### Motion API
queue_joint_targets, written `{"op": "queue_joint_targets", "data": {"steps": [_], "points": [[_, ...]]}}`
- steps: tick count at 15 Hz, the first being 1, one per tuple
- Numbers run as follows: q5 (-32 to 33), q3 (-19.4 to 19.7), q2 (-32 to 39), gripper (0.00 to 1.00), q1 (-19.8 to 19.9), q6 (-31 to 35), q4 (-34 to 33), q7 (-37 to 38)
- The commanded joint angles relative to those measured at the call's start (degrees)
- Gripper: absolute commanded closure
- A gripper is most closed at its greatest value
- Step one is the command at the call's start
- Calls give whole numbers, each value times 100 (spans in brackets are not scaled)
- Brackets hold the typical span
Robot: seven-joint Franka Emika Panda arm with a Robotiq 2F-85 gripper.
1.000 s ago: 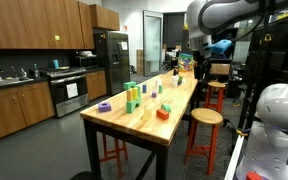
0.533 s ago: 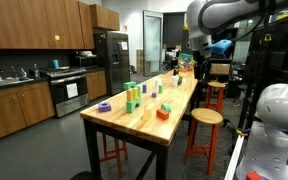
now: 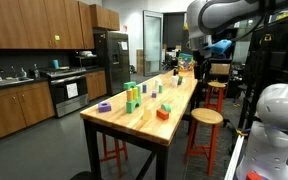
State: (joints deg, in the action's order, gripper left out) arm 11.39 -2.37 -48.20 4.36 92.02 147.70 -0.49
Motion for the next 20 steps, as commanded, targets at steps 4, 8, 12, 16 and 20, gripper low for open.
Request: {"op": "queue_joint_targets", "data": {"steps": [4, 8, 12, 16, 20], "points": [[59, 93, 9, 0, -129, -28, -14, 75], [59, 93, 9, 0, -129, -28, -14, 75], [-13, -74, 20, 0, -333, 87, 134, 104], [-56, -257, 380, 0, -559, 690, 140, 370], [11, -381, 635, 0, -414, 1452, -57, 913]]}}
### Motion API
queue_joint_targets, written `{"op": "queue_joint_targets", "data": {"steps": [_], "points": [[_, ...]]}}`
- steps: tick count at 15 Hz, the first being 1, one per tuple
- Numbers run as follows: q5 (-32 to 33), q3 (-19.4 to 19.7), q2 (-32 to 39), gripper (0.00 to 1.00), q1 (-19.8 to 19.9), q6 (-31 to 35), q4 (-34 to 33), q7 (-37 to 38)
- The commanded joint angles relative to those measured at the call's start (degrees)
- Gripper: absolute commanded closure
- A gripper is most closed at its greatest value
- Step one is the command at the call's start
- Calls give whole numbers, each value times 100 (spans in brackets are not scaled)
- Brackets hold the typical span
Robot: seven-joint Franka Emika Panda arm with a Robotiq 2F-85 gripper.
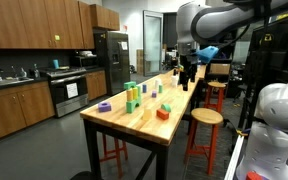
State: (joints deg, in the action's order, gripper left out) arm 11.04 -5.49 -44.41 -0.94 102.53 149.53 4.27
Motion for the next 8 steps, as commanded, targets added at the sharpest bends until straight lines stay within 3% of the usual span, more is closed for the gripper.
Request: {"op": "queue_joint_targets", "data": {"steps": [1, 8], "points": [[-4, -51, 283, 0, 167, 540, -322, 598], [-29, -40, 648, 0, 581, 1021, -671, 1367]]}}
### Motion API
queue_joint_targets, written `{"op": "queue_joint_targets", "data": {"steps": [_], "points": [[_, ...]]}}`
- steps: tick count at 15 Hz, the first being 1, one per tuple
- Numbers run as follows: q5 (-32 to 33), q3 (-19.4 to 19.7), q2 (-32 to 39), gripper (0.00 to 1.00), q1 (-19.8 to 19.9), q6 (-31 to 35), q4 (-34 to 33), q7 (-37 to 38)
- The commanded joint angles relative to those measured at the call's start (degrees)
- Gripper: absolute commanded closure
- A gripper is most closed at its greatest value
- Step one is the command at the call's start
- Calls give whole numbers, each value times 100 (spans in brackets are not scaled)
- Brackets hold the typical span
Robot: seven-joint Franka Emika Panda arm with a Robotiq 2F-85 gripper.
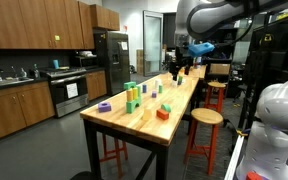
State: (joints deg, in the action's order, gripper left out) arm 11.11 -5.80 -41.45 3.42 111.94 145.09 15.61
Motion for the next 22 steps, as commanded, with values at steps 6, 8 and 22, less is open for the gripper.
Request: {"op": "queue_joint_targets", "data": {"steps": [6, 8, 22], "points": [[283, 89, 1438, 0, 185, 678, -719, -181], [353, 96, 1912, 0, 241, 737, -1064, -94], [51, 233, 2634, 0, 170, 680, -1453, 343]]}}
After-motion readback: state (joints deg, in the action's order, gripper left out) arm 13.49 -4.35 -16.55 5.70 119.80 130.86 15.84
